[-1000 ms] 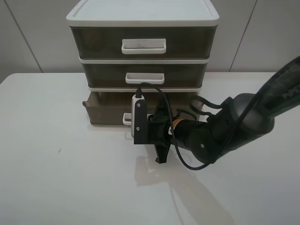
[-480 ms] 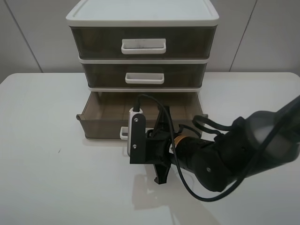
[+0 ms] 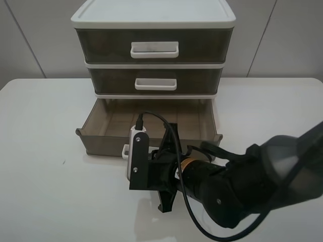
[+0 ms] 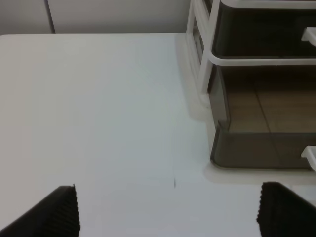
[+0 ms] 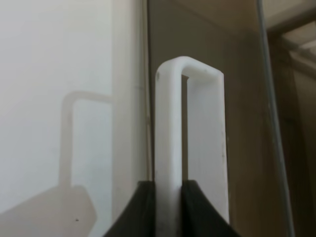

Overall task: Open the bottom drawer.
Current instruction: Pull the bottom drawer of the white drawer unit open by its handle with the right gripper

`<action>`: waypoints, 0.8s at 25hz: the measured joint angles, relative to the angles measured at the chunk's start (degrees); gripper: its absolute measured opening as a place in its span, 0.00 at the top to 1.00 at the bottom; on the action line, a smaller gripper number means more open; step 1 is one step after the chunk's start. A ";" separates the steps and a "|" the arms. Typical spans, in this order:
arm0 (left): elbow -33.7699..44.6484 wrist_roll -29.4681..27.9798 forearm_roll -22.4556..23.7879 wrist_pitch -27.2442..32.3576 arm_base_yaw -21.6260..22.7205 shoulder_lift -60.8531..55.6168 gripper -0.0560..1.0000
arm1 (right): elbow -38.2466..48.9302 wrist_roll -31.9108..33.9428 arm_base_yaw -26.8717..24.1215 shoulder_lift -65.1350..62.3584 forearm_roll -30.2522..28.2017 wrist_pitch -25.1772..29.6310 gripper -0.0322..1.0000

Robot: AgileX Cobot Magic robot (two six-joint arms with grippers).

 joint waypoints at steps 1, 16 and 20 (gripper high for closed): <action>0.00 0.00 0.00 0.00 0.00 0.00 0.24 | 0.29 0.00 0.13 0.00 0.00 -0.13 0.86; 0.00 0.00 0.00 0.00 0.00 0.00 0.24 | 2.81 -2.40 0.50 0.00 -0.89 -1.88 0.75; 0.00 0.00 0.00 0.00 0.00 0.00 0.24 | 2.88 -2.59 0.80 0.00 -1.44 -1.81 0.52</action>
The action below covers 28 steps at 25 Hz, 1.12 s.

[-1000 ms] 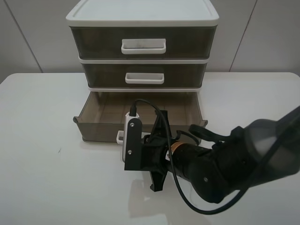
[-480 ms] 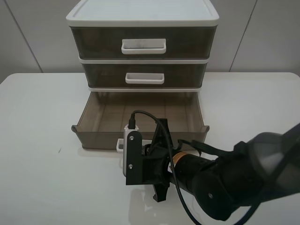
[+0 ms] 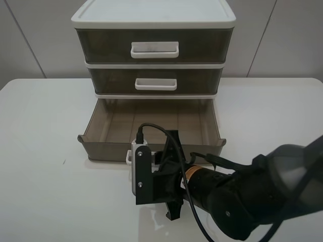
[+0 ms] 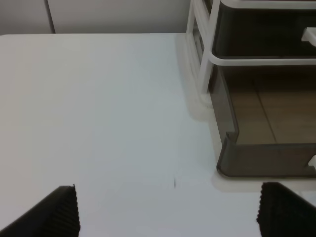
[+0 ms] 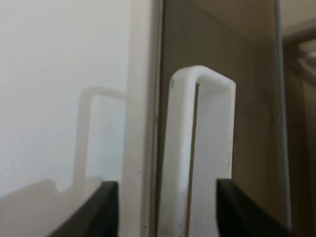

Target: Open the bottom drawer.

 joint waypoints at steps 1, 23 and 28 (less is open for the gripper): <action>0.00 0.00 0.00 0.00 0.00 0.00 0.24 | 0.00 0.00 0.00 -0.21 -0.05 0.00 0.47; 0.00 0.00 0.00 0.00 0.00 0.00 0.24 | -0.04 -0.22 -0.81 -33.93 19.59 12.27 0.27; 0.00 0.00 0.00 0.00 0.00 0.00 0.24 | -0.04 1.05 -11.53 -40.50 20.32 22.24 0.27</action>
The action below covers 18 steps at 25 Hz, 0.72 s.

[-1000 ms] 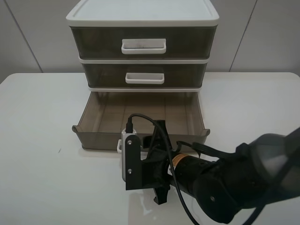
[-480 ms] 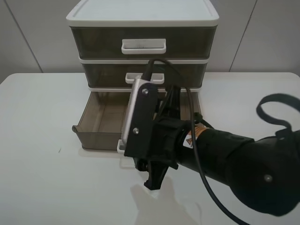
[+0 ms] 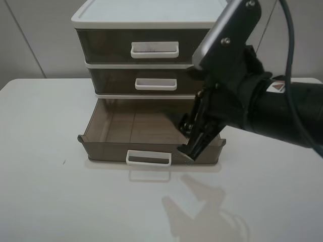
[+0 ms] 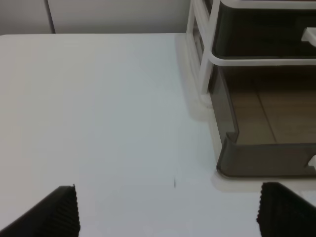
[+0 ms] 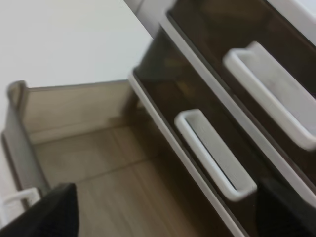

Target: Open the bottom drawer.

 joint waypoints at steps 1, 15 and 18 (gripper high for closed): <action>0.00 0.00 0.00 0.00 0.00 0.00 0.24 | 0.00 1.98 -2.92 -1.36 -0.15 2.59 0.27; 0.00 0.00 0.00 0.00 0.00 0.00 0.24 | -0.52 67.65 -37.16 -29.37 -43.95 42.86 0.27; 0.00 0.00 0.00 0.00 0.00 0.00 0.24 | -3.05 75.94 -40.23 -36.65 -53.50 52.35 0.27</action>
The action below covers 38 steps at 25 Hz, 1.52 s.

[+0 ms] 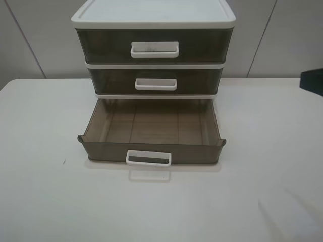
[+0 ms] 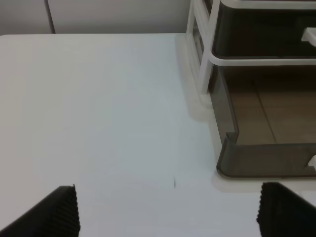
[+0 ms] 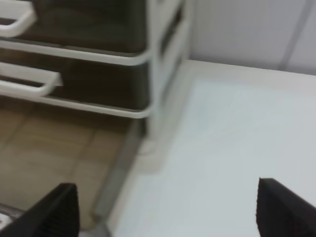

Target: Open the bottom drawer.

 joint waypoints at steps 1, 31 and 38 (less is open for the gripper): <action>0.00 0.00 0.00 0.00 0.00 0.00 0.24 | -0.91 1.89 -0.41 -2.44 -2.82 3.27 0.27; 0.00 0.00 0.00 0.00 0.00 0.00 0.24 | 1.51 1.19 -0.68 -24.21 -6.82 21.59 0.27; 0.00 0.00 0.00 0.00 0.00 0.00 0.24 | 4.21 1.19 -0.81 -29.05 -7.44 23.33 0.27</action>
